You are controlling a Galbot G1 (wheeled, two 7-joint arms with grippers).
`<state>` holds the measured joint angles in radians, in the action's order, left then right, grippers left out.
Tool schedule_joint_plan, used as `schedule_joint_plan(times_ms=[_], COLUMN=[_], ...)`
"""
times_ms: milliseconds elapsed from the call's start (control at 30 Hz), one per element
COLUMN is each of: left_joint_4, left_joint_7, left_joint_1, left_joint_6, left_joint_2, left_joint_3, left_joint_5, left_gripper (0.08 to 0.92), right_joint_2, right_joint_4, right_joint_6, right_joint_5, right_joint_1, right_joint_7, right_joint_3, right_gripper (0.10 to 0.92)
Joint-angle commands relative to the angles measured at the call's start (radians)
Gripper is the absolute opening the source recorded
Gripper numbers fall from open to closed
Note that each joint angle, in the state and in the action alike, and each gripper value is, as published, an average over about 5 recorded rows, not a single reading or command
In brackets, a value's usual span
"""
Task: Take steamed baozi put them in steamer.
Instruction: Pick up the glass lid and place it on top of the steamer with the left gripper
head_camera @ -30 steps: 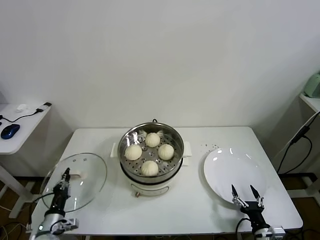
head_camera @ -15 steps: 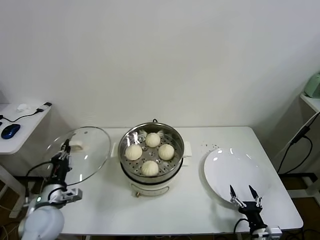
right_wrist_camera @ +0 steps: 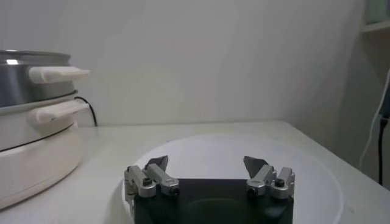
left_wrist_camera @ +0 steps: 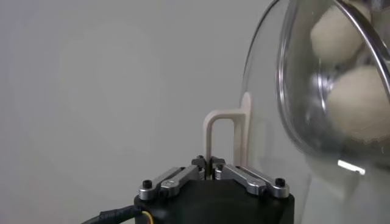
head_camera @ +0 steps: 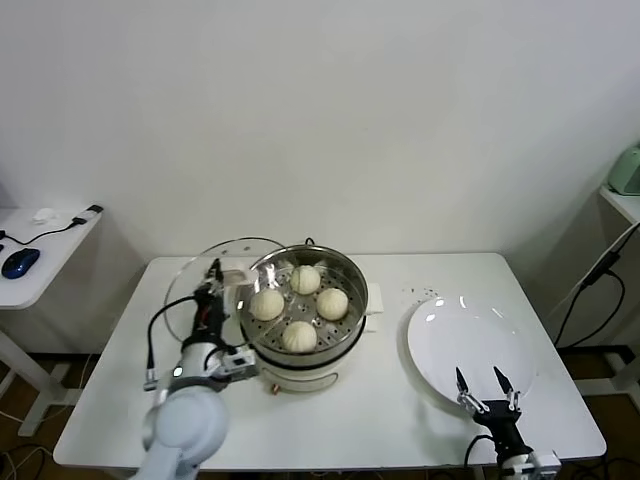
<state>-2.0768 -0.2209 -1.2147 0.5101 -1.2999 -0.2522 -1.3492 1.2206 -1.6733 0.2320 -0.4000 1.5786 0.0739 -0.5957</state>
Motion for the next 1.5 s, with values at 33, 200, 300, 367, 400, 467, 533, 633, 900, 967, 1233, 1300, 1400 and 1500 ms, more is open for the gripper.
schedule_joint_plan(times_ms=[33, 200, 300, 367, 400, 467, 533, 633, 900, 967, 1233, 1300, 1400, 1500], left_joint_4=[-0.023, 0.039, 0.082, 0.110, 0.122, 0.142, 0.161, 0.186, 0.246, 0.256, 0.266, 0.270, 0.276, 0.281], left_joint_7=[-0.070, -0.074, -0.067, -0.061, -0.058, -0.054, -0.049, -0.042, -0.034, -0.034, -0.039, -0.038, -0.035, -0.031], left_joint_1=[0.075, 0.110, 0.122, 0.126, 0.127, 0.130, 0.132, 0.133, 0.145, 0.144, 0.130, 0.133, 0.136, 0.135], left_joint_6=[0.106, 0.109, 0.108, 0.106, 0.105, 0.104, 0.104, 0.108, 0.135, 0.143, 0.158, 0.161, 0.164, 0.164], left_joint_2=[-0.073, -0.161, -0.209, -0.233, -0.243, -0.258, -0.269, -0.278, -0.282, -0.278, -0.265, -0.261, -0.258, -0.257], left_joint_3=[0.176, 0.247, 0.274, 0.285, 0.290, 0.298, 0.303, 0.308, 0.304, 0.296, 0.271, 0.266, 0.260, 0.259], left_joint_5=[-0.141, -0.224, -0.255, -0.272, -0.279, -0.290, -0.299, -0.304, -0.300, -0.302, -0.325, -0.327, -0.327, -0.328], left_gripper=[0.136, 0.136, 0.136, 0.136, 0.136, 0.136, 0.136, 0.136, 0.136, 0.136, 0.136, 0.136, 0.136, 0.136], right_joint_2=[0.000, 0.002, 0.002, 0.002, 0.002, 0.002, 0.003, 0.005, 0.006, 0.006, 0.014, 0.015, 0.016, 0.017], right_joint_4=[0.013, 0.015, 0.016, 0.016, 0.016, 0.016, 0.016, 0.016, 0.011, 0.011, 0.015, 0.014, 0.015, 0.016], right_joint_6=[0.011, 0.019, 0.026, 0.030, 0.032, 0.034, 0.035, 0.037, 0.045, 0.048, 0.060, 0.061, 0.066, 0.073], right_joint_5=[-0.005, -0.008, -0.010, -0.012, -0.012, -0.013, -0.013, -0.010, -0.008, -0.008, -0.006, -0.005, -0.004, -0.003], right_joint_1=[-0.004, -0.001, 0.002, 0.003, 0.004, 0.006, 0.007, 0.009, 0.012, 0.011, 0.007, 0.007, 0.007, 0.007], right_joint_7=[-0.004, -0.009, -0.011, -0.012, -0.013, -0.014, -0.014, -0.014, -0.014, -0.013, -0.008, -0.008, -0.006, -0.005], right_joint_3=[0.006, 0.006, 0.006, 0.005, 0.005, 0.004, 0.004, 0.004, 0.001, 0.001, 0.003, 0.004, 0.004, 0.005], right_gripper=[0.823, 0.823, 0.823, 0.823, 0.823, 0.823, 0.823, 0.823, 0.823, 0.823, 0.823, 0.823, 0.823, 0.823])
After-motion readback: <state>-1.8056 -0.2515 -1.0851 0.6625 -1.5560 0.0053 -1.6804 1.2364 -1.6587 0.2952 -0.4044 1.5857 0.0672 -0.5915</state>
